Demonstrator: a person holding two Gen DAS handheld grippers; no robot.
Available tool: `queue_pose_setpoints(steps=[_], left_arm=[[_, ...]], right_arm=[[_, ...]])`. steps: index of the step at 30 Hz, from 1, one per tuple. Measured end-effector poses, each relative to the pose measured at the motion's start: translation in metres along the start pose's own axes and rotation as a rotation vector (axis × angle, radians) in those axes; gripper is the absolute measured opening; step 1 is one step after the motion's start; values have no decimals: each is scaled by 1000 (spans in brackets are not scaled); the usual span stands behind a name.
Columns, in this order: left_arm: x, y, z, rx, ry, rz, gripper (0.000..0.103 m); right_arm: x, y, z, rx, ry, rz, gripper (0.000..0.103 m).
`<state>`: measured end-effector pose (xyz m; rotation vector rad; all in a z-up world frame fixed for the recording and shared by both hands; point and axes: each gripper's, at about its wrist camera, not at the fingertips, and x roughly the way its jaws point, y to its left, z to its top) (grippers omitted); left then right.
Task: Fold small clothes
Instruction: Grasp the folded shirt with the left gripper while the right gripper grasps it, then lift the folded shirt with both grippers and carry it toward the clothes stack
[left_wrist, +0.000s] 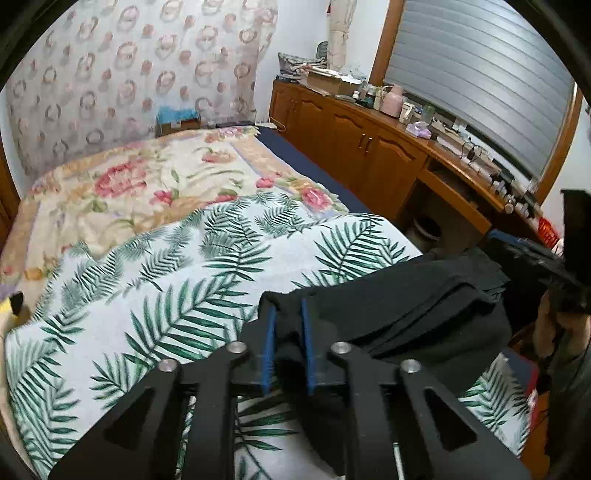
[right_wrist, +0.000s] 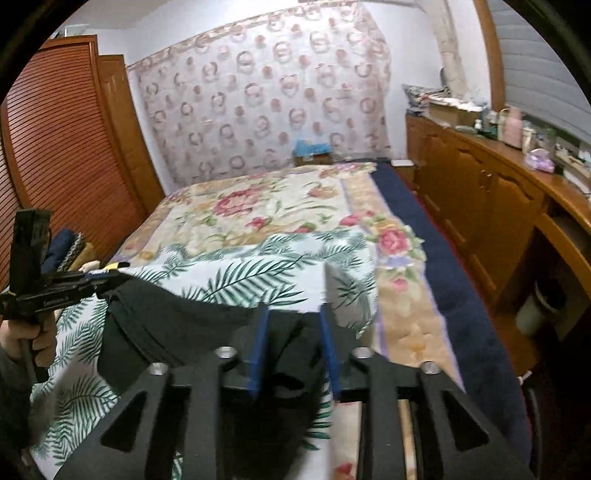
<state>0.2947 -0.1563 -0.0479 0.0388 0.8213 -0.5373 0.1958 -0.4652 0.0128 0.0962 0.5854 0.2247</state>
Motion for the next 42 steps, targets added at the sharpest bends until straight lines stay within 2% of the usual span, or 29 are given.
queue_pose_setpoints(steps=[1, 2, 3, 5, 7, 10, 15, 16, 17, 18, 19, 21, 24, 27, 28, 29, 30, 31, 32, 34, 35, 38, 42], left_arm=[[-4, 0, -1, 16, -17, 19, 36], [-9, -1, 0, 26, -34, 26, 45], [-14, 1, 1, 34, -47, 28, 47], [-21, 6, -1, 36, -50, 20, 60], [-28, 11, -7, 27, -51, 4, 72], [-28, 14, -17, 24, -25, -15, 73], [-15, 9, -27, 43, 22, -24, 73], [-14, 8, -28, 45, 25, -23, 73], [-12, 8, -28, 47, 27, -21, 73], [-10, 7, -28, 47, 26, -22, 73], [-9, 7, -28, 47, 25, -23, 73], [-6, 7, -25, 46, 25, -27, 73], [-1, 9, -20, 39, 21, -25, 73], [6, 15, -15, 17, 21, -17, 73], [10, 17, -14, 10, 29, -15, 73], [13, 19, -13, 3, 35, -15, 73], [18, 22, -12, -10, 46, -20, 73], [21, 23, -11, -17, 53, -22, 73], [25, 24, -10, -22, 58, -26, 73], [29, 24, -10, -20, 66, -28, 73], [32, 24, -10, -22, 74, -33, 73], [42, 23, -10, -37, 101, -56, 73], [52, 21, -10, -47, 134, -85, 73]], right_arm=[[-4, 5, 0, -9, -10, 5, 45], [-5, 14, -1, -24, -13, 5, 50], [-8, 18, -3, -39, -16, 1, 54], [-13, 27, -9, -69, -26, 16, 60], [-18, 35, -15, -93, -32, 33, 62], [-23, 47, -29, -151, -7, 56, 62], [0, 67, -30, -265, 76, 44, 62], [5, 66, -26, -265, 86, 43, 49], [10, 64, -20, -267, 89, 46, 29], [13, 63, -16, -268, 88, 47, 21], [16, 61, -11, -260, 87, 47, 8], [19, 54, 3, -223, 74, 49, 4], [33, 36, 16, -147, 83, -67, 4], [33, 35, 20, -104, 88, -102, 4], [30, 37, 19, -101, 82, -88, 8], [25, 41, 16, -102, 89, -92, 22], [23, 43, 15, -104, 95, -108, 30], [24, 44, 15, -100, 100, -115, 48], [20, 41, 12, -86, 99, -100, 61], [17, 39, 12, -58, 100, -71, 72], [14, 40, 10, -50, 105, -65, 77], [24, 37, 4, -34, 142, -21, 79], [42, 31, -5, -1, 197, -5, 79]])
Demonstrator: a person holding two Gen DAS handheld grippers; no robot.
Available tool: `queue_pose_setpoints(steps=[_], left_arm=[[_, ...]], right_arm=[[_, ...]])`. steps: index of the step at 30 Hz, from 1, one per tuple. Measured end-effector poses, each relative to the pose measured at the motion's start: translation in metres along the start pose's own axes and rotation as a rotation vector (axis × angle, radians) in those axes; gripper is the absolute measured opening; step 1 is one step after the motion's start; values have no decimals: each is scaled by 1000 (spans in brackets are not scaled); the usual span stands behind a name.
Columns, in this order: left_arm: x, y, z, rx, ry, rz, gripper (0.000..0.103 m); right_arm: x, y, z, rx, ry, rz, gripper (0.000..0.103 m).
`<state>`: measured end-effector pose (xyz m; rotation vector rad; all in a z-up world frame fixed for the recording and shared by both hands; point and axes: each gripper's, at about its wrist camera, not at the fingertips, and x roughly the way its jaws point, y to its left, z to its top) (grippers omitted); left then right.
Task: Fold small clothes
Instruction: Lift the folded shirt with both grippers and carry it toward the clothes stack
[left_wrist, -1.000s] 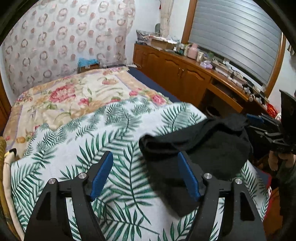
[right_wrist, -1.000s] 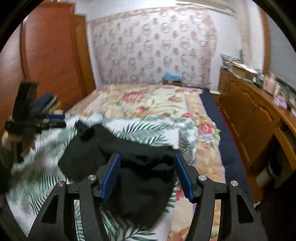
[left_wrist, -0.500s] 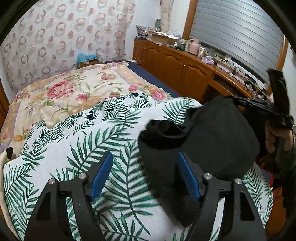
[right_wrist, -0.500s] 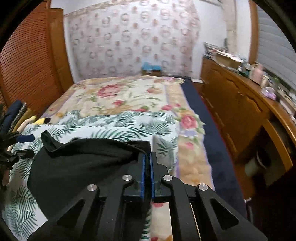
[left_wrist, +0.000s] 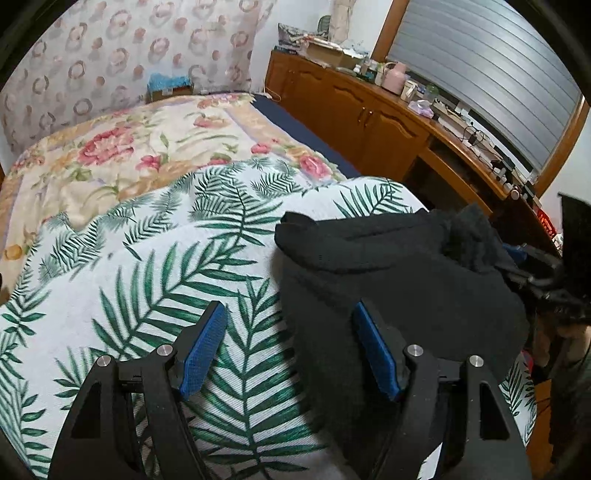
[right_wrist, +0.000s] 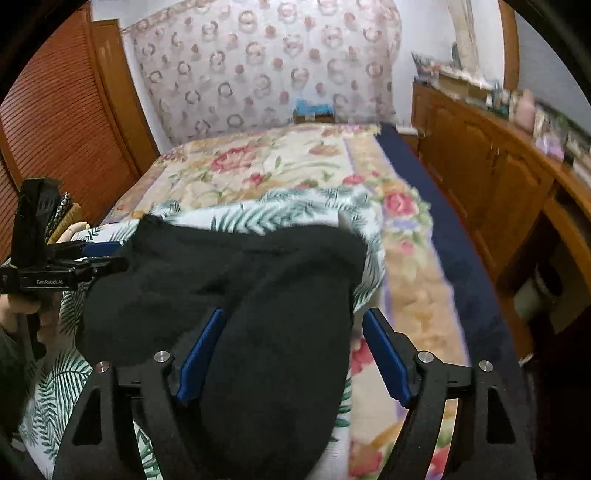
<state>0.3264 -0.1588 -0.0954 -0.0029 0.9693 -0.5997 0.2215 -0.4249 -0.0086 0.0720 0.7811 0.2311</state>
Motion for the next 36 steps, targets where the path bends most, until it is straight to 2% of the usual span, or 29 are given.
queue_pose_setpoints(steps=[6, 9, 10, 11, 12, 14, 16, 17, 20, 27, 32, 36], left_arm=[[2, -7, -2, 33, -5, -15, 70], [3, -11, -2, 50, -5, -42, 55], [4, -13, -2, 53, 0, -59, 45], [5, -16, -1, 51, 9, -84, 40], [5, -17, -1, 51, 10, -82, 39], [5, -19, 1, 51, 11, -79, 20], [1, -19, 1, 45, 1, -84, 13], [-3, -20, 1, 50, -7, -82, 12], [-28, -26, 0, 60, -78, -76, 12], [-109, -32, -9, 63, -268, -66, 11], [-176, -11, -25, 44, -387, -3, 11], [-232, 19, -46, 3, -471, 67, 11]], right_arm=[[9, -18, 6, 62, 34, 94, 78], [6, -23, 5, 62, 25, 126, 71], [6, -24, 5, 60, 20, 136, 63], [5, -25, 5, 54, 20, 148, 59], [6, -25, 5, 45, 19, 149, 57], [14, -24, 1, 42, 18, 165, 44], [15, -26, 1, 34, 8, 178, 32], [14, -25, -1, 23, -2, 178, 28], [1, -18, -2, -32, -45, 150, 23], [-40, 10, 7, -130, -160, 150, 21], [-58, 49, 21, -227, -218, 187, 21], [-69, 98, 40, -346, -264, 236, 21]])
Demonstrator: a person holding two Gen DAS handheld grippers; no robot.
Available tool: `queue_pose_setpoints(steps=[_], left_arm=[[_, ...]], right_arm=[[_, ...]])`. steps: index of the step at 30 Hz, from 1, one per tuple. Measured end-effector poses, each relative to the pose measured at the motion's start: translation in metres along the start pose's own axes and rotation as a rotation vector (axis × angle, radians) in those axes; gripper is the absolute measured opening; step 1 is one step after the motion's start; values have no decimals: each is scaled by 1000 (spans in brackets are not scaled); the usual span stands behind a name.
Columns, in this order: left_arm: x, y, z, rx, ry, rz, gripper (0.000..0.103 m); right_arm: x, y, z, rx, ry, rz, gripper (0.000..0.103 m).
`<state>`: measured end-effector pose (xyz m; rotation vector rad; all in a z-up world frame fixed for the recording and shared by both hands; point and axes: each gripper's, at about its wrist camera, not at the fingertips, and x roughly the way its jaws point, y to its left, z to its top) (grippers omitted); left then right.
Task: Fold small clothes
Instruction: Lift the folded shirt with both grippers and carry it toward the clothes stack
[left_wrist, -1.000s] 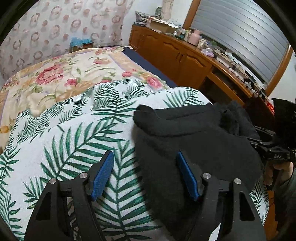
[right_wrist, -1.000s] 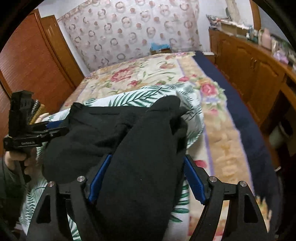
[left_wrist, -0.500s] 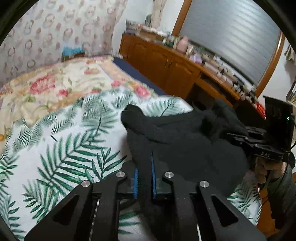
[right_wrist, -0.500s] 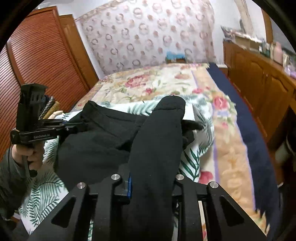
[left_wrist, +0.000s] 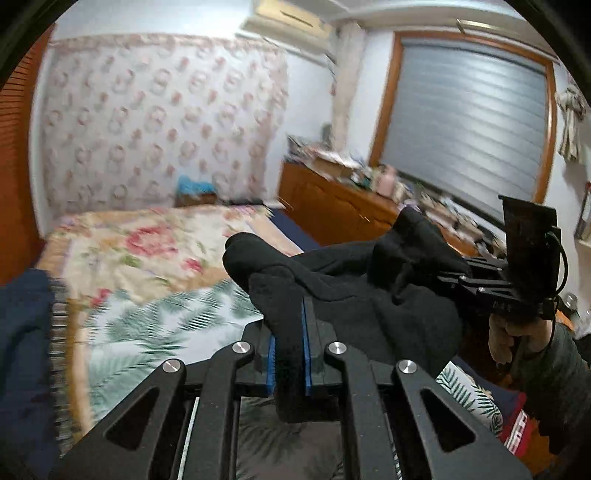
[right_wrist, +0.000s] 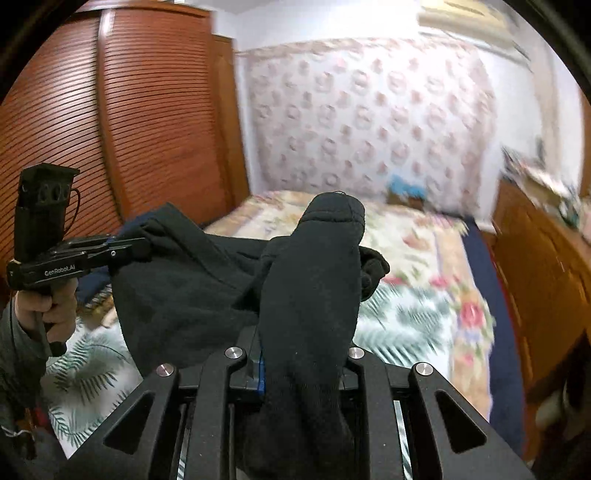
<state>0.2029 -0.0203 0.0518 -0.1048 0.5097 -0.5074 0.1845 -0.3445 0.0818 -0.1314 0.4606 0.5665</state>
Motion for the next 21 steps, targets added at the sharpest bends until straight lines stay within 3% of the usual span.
queue_pose_setpoints(steps=[12, 17, 21], left_arm=[[-176, 80, -2, -103, -224, 299, 11], [-219, 96, -17, -150, -256, 404, 11], [-226, 111, -41, -185, -229, 478, 11]], right_arm=[[56, 127, 116, -306, -113, 278, 20], [88, 167, 151, -376, -117, 421, 20], [147, 160, 176, -446, -85, 489, 21]])
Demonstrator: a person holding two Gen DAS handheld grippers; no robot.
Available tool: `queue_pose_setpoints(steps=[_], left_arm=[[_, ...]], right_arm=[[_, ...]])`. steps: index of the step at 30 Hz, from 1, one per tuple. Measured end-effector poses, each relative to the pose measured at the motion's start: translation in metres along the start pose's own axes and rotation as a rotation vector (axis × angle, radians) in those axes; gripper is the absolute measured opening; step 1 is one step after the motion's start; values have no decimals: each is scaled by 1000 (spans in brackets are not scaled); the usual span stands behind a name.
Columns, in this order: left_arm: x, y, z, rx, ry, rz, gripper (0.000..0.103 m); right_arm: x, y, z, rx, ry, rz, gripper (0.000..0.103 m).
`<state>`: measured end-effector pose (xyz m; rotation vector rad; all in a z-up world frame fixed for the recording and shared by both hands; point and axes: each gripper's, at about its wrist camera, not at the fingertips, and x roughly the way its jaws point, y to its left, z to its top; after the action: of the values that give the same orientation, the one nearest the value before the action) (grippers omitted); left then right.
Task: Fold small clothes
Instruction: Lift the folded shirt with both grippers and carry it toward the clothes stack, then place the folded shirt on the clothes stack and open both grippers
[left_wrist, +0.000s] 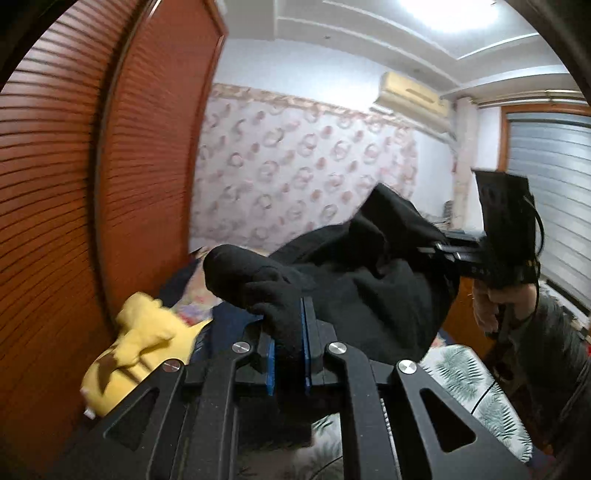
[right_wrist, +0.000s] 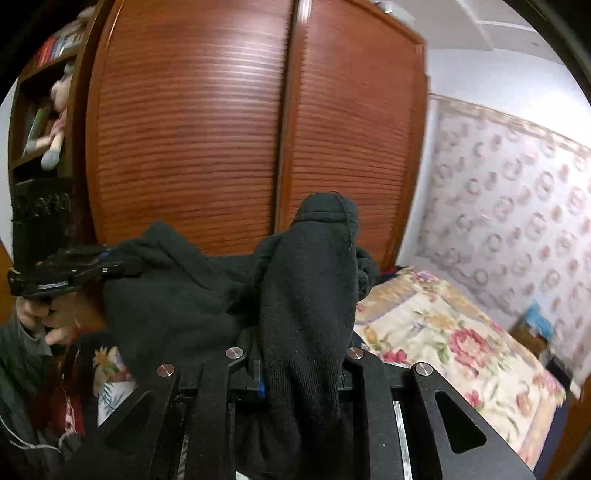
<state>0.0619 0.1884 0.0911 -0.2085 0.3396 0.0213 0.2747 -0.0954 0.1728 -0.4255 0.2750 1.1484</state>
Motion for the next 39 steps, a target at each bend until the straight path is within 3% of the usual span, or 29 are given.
queue_pose_setpoints(steps=[7, 10, 12, 16, 17, 21, 23, 25, 31, 39], left_arm=[[65, 34, -51, -85, 161, 71, 11], [94, 40, -68, -104, 224, 108, 12], [106, 46, -76, -122, 251, 122, 12], [103, 47, -82, -106, 253, 131, 30], [101, 45, -82, -92, 243, 134, 37], [89, 32, -79, -45, 222, 141, 47], [85, 26, -77, -13, 201, 134, 72], [80, 19, -75, 7, 170, 128, 82], [67, -11, -74, 73, 130, 76, 82], [59, -56, -81, 118, 114, 14, 82]], right_arm=[[125, -39, 4, -78, 135, 23, 21], [178, -58, 5, -21, 166, 39, 23], [210, -67, 5, 26, 174, 3, 29], [236, -77, -4, 122, 171, -69, 62], [237, -79, -5, 133, 159, -94, 68], [218, -54, -13, 162, 111, -157, 73], [209, -35, -19, 175, 101, -192, 73], [195, -24, -26, 185, 89, -214, 73], [142, 39, -54, 255, 62, -270, 73], [73, 92, -90, 355, 25, -384, 74]])
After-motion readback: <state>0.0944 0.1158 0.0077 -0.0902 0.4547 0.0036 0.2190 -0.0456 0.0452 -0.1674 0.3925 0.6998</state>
